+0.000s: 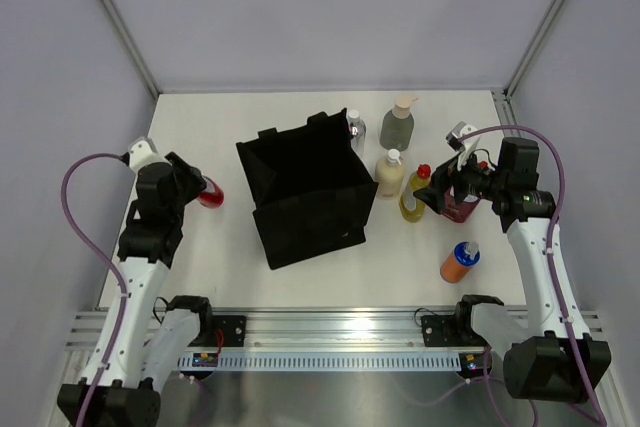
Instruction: Place the personal care products into the canvas bag
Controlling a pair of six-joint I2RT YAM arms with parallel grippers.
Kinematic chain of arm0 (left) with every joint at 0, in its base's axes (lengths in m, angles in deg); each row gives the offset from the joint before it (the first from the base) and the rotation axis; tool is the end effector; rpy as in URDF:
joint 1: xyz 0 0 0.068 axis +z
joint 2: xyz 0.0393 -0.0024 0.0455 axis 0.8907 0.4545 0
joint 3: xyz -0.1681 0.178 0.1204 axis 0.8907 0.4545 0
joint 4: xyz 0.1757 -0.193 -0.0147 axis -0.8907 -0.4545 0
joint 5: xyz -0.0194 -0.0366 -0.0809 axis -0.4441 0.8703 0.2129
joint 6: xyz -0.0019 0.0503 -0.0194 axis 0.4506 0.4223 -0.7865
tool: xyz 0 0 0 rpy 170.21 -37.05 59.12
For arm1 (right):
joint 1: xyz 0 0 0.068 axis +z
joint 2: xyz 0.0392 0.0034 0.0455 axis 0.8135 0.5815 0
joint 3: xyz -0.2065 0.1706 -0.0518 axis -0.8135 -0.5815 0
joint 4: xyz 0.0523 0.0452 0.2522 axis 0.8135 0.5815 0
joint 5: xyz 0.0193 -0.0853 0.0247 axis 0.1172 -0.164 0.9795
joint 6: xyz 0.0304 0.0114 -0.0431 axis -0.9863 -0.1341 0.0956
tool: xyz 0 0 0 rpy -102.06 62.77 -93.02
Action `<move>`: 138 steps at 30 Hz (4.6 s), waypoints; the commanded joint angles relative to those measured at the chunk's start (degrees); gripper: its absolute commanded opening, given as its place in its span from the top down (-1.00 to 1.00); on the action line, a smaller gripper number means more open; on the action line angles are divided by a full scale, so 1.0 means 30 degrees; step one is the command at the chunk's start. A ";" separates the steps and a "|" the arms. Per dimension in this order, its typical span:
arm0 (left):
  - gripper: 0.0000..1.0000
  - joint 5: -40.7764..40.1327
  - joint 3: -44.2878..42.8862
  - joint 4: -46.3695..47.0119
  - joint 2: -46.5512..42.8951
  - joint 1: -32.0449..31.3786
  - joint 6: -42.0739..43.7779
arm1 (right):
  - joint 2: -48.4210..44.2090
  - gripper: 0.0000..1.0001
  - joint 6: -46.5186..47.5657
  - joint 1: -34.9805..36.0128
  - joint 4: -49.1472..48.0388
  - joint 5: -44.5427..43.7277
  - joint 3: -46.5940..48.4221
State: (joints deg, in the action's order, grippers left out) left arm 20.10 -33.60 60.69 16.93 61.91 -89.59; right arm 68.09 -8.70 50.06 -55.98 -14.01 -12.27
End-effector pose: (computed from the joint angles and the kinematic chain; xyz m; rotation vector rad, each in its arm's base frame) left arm 0.1739 0.0068 0.3096 -0.7098 1.8576 -0.0926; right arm 0.2036 0.0108 0.3252 -0.8423 1.8367 0.5535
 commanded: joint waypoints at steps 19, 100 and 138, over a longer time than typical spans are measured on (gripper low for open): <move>1.00 0.2792 -1.1554 0.3718 0.2065 -0.8842 0.2963 | 0.1729 -0.99 0.0734 0.0025 0.0194 0.0103 0.0158; -0.98 0.1478 -0.4705 0.1199 -0.1467 -1.4031 0.7506 | 0.4925 0.45 -0.9579 0.5357 -0.4992 -1.4869 -0.0925; -0.98 -0.1833 -0.5289 -0.2815 -0.5981 -1.4031 0.5397 | 0.6530 1.00 -0.8490 0.6233 0.1544 -0.1482 2.0358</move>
State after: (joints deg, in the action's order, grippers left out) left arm 17.36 -47.39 53.41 0.58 19.59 -71.30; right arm 85.18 -28.54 66.04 -42.73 -26.03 38.51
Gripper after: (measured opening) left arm 0.985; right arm 0.551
